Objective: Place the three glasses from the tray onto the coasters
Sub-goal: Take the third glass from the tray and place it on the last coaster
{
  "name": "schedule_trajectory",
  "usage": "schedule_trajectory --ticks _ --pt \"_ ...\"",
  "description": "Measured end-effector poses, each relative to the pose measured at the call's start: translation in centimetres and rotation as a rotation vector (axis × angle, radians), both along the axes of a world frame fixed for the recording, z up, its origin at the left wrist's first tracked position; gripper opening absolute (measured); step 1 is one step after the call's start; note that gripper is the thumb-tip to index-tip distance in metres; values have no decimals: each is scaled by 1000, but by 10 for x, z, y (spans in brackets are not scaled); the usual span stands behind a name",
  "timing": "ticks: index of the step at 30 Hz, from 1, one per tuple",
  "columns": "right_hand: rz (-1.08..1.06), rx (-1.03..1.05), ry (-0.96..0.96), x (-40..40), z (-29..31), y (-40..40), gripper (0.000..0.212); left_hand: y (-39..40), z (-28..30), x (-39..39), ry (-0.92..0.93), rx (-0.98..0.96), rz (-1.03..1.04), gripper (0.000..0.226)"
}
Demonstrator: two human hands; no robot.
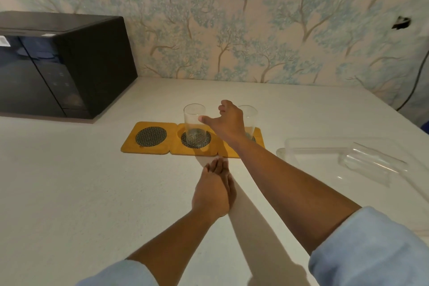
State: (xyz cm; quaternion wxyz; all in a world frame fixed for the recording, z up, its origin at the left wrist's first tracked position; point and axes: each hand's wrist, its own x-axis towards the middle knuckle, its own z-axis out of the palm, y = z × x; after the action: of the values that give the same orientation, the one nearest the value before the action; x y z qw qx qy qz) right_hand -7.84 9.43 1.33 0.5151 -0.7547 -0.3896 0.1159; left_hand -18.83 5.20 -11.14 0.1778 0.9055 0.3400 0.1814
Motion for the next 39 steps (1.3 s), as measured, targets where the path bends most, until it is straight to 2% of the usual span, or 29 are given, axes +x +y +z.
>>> schedule_trajectory --ticks 2,4,6,9,11,16,26,33,39 --pt "-9 36 -32 -1 1 -2 85 8 -7 -3 133 -46 48 58" --pt "-23 66 -64 -1 4 -7 73 12 -8 -5 99 -118 135 55" --pt "-56 89 -105 5 8 -18 64 15 -5 -8 60 -42 166 49" --pt "-147 118 -134 24 17 -47 56 14 -5 -9 163 67 57 51" --pt "-213 124 -146 41 21 -66 53 13 -4 -5 206 50 24 53" --pt "-365 74 -159 74 21 -107 47 -4 4 10 179 32 -42 52" --pt "-541 -225 -209 120 0 -171 51 -41 -1 52 152 -27 -164 54" --pt "-593 -559 -253 149 -12 -193 38 -43 -11 57 170 49 -172 55" --pt "-563 -765 -303 174 -32 -199 52 -41 -13 58 182 66 -180 57"
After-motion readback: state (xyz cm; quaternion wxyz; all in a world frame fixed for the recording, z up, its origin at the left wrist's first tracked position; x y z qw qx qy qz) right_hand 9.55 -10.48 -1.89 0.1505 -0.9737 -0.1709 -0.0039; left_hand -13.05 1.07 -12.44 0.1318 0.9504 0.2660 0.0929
